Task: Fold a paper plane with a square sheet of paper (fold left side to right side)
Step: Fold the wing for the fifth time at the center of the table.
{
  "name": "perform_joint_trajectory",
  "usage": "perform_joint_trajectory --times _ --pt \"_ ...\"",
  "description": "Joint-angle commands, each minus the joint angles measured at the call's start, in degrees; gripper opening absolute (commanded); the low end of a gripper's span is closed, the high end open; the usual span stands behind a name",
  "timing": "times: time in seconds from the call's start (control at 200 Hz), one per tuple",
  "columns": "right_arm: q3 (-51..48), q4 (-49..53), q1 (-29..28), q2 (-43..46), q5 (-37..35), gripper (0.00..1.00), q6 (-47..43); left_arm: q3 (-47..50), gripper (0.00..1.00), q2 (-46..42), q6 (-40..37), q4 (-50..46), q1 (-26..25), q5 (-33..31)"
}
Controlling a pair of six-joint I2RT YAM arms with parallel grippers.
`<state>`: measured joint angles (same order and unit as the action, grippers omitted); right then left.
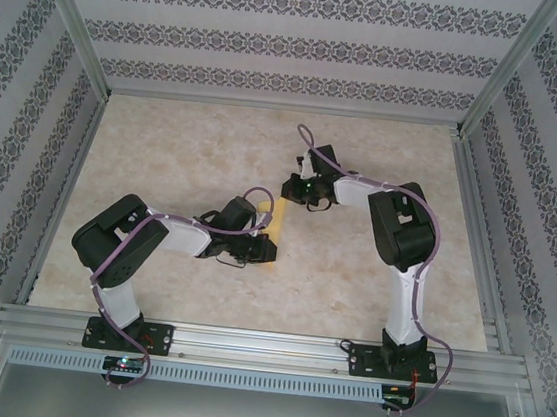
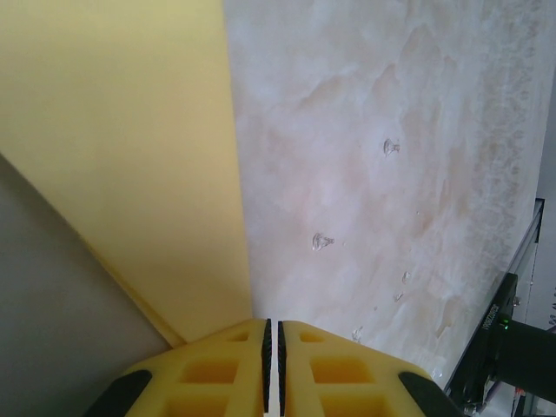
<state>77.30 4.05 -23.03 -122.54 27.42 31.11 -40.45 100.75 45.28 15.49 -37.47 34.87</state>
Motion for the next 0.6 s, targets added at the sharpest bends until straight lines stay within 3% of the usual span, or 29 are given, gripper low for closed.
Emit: perform_joint_trajectory --times 0.0,0.225,0.595 --pt "1.9 -1.2 2.2 -1.1 -5.0 0.00 -1.6 1.9 0.15 1.2 -0.1 -2.6 -2.2 -1.1" --pt "2.8 1.2 3.0 2.3 -4.8 0.00 -3.2 1.7 0.15 1.0 -0.1 -2.9 -2.1 -1.2" --pt "-18.2 -5.5 -4.5 20.1 2.0 0.00 3.9 0.5 0.15 0.9 -0.6 -3.7 -2.1 -1.4"
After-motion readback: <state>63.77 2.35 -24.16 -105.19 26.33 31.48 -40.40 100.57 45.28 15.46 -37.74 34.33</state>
